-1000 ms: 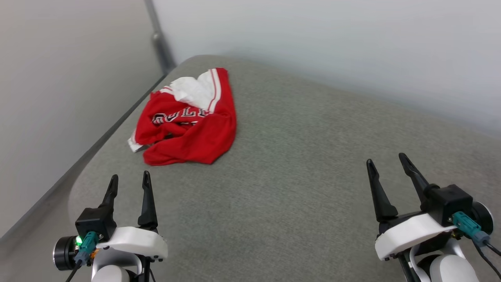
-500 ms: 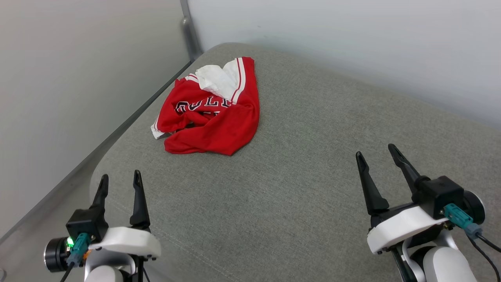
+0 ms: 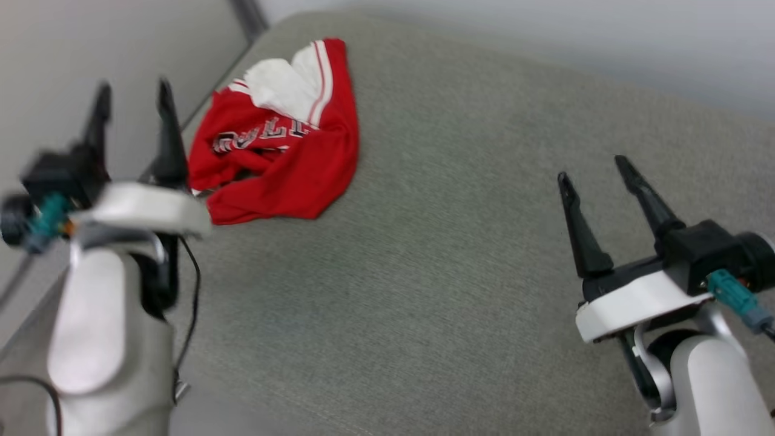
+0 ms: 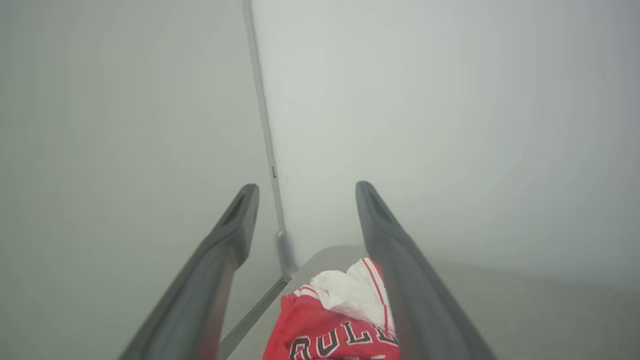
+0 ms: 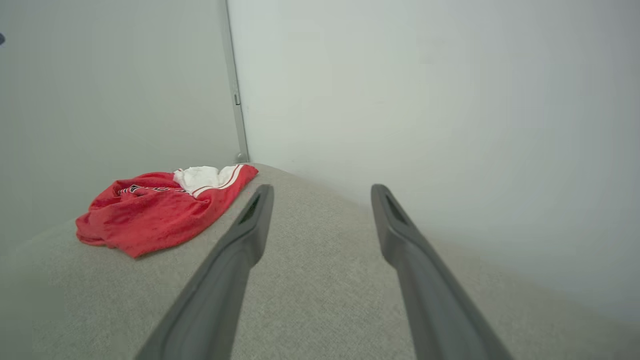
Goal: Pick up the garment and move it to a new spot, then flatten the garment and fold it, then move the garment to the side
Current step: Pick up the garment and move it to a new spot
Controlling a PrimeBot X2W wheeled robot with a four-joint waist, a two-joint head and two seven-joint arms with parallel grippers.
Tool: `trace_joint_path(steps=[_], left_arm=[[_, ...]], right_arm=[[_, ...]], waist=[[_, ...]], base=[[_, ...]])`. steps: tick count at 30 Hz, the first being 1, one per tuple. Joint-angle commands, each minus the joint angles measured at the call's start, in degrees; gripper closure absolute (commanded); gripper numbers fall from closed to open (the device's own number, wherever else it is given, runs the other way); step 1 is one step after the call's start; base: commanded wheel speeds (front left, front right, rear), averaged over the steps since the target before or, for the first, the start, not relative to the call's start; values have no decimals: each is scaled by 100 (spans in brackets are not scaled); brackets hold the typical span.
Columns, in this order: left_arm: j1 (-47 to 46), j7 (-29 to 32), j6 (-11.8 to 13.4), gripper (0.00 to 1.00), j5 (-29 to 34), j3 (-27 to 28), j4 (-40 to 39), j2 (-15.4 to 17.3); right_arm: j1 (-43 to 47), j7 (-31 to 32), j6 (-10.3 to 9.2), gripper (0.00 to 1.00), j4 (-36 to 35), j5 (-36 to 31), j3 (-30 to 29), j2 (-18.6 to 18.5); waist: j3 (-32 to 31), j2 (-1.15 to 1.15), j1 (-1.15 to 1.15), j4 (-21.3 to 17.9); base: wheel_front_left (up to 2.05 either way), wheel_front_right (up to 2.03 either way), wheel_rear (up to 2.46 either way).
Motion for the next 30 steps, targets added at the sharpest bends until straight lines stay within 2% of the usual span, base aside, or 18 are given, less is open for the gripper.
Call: trace_joint_path(steps=[1, 8, 15, 18, 19, 23, 27, 28, 29, 30], left_arm=[[-348, 91, -40, 0, -47, 29, 13, 89], [-1822, 1069, -238, 0, -352, 123, 709, 718], [-2545, 2849, -376, 0, -558, -84, 2070, 1443], [-2632, 3497, -404, 0, -718, -160, 2589, 1632], [-2619, 3917, -411, 0, -825, -208, 2902, 1729], [-2562, 4611, -424, 0, -1135, -190, 3439, 1791], [-2386, 5113, -420, 0, -1421, -125, 3924, 1667], [-2368, 5165, -407, 12, -1454, -108, 4001, 1655], [-2343, 5122, -349, 100, -1523, -55, 4111, 1636], [-2330, 5116, -333, 100, -1542, -43, 4159, 1625]], right_arm=[[-169, 17, -3, 0, -80, -17, -11, -72], [-542, 38, -2, 0, -347, 1, -83, -184], [-831, -98, -2, 0, -472, 12, -34, -262], [-920, -144, -2, 0, -542, 29, -3, -240], [-962, -162, -2, 0, -561, 39, 18, -228], [-1032, -183, -2, 0, -631, 44, 30, -220], [-1080, -205, -2, 0, -640, 42, 18, -212], [-1078, -209, -2, 0, -638, 37, 11, -207], [-1061, -228, -2, 0, -619, 23, -6, -192], [-1046, -237, -2, 0, -616, 16, -21, -183]], waist=[[518, 0, 0, -440], [1383, 0, 0, -993], [1901, 0, 0, -1397], [2026, 0, 0, -1514], [2088, 0, 0, -1573], [2222, 0, 0, -1648], [2294, 0, 0, -1699], [2298, 0, 0, -1711], [2265, 0, 0, -1734], [2233, 0, 0, -1743]], base=[[0, 0, 0], [0, 0, 0], [0, 0, 0], [0, 0, 0], [0, 0, 0], [0, 0, 0], [0, 0, 0], [0, 0, 0], [0, 0, 0], [0, 0, 0]])
